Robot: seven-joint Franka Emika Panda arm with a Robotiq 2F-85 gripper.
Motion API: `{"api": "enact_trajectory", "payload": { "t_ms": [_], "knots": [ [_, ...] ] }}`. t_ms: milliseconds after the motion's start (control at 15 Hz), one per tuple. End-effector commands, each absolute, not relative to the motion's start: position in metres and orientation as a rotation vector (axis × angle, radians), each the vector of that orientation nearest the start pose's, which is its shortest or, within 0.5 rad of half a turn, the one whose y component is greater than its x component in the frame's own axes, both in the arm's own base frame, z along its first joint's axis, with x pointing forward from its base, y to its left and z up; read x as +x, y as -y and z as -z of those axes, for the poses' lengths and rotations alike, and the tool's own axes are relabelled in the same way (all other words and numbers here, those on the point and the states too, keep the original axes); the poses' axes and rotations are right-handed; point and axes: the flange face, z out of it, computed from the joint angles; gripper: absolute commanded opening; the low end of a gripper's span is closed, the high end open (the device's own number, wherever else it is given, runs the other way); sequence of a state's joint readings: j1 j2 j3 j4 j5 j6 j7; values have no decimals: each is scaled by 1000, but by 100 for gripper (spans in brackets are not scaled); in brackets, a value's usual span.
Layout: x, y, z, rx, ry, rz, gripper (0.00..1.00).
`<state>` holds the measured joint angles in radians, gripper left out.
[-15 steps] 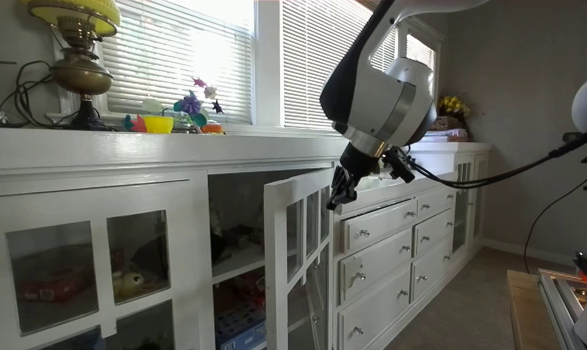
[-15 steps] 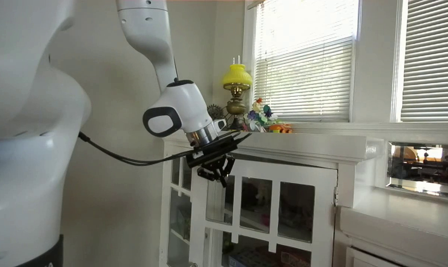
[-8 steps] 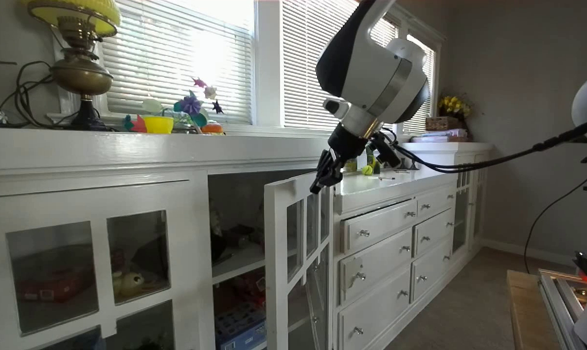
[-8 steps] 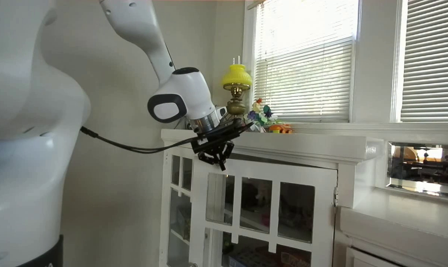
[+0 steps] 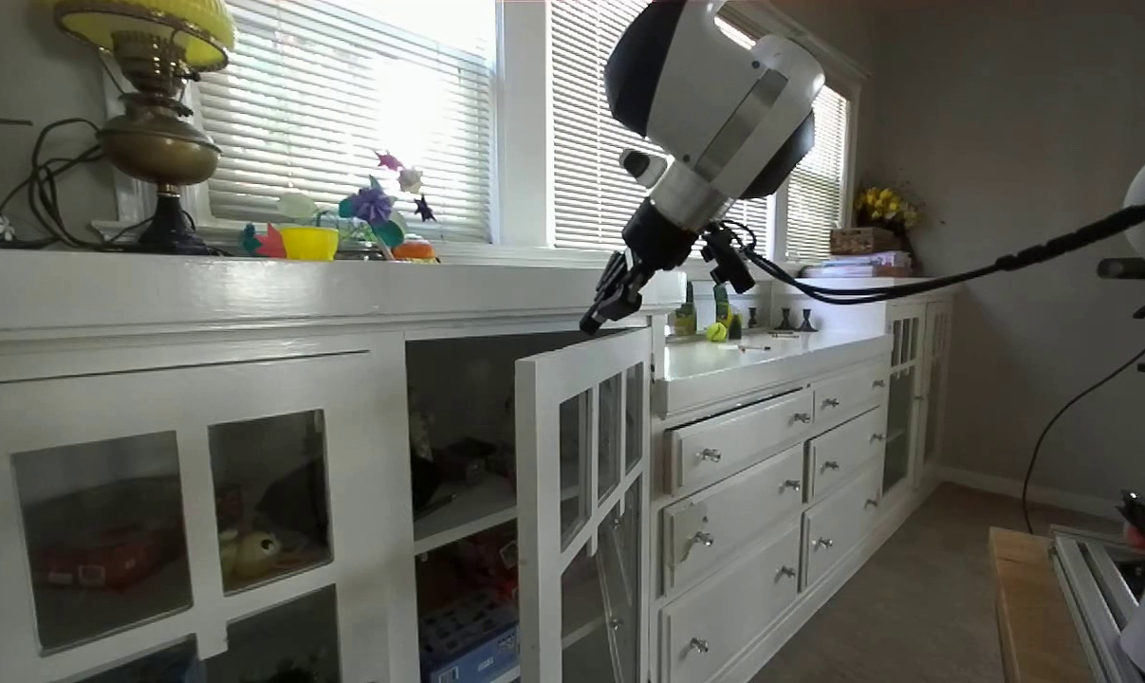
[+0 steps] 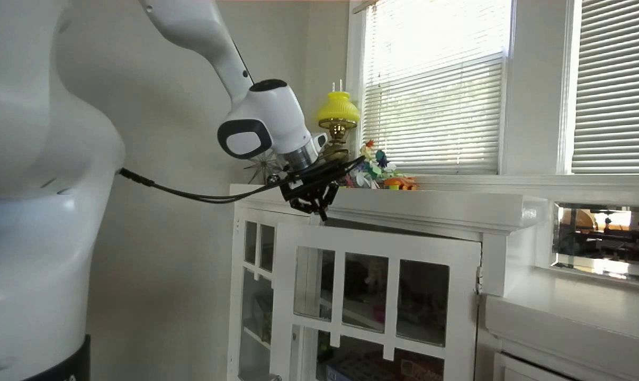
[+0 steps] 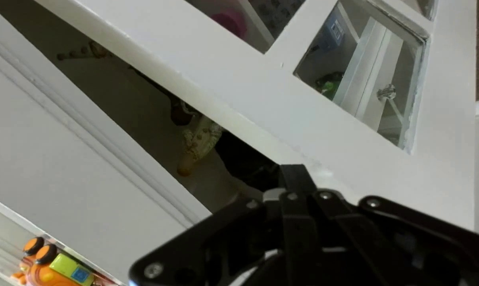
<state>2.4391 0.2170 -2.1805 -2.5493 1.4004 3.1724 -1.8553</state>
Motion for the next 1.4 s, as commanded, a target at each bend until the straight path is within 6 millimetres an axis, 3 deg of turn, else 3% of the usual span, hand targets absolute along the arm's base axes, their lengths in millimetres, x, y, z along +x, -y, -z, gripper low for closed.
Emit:
{"api": "enact_trajectory", "payload": {
  "t_ms": [0,133,267,800,1000,1333],
  "knots": [
    [427,-9,-347,-3027,1192,1061,2],
    [415,0,-331,-3040,1180,975,1],
    [413,2,-328,-3045,1135,974,1],
    [446,-4,-356,-3002,1046,1145,1],
    [452,-7,-357,-2992,1035,1163,1],
    [442,-4,-331,-3010,1005,1058,1]
  ]
}}
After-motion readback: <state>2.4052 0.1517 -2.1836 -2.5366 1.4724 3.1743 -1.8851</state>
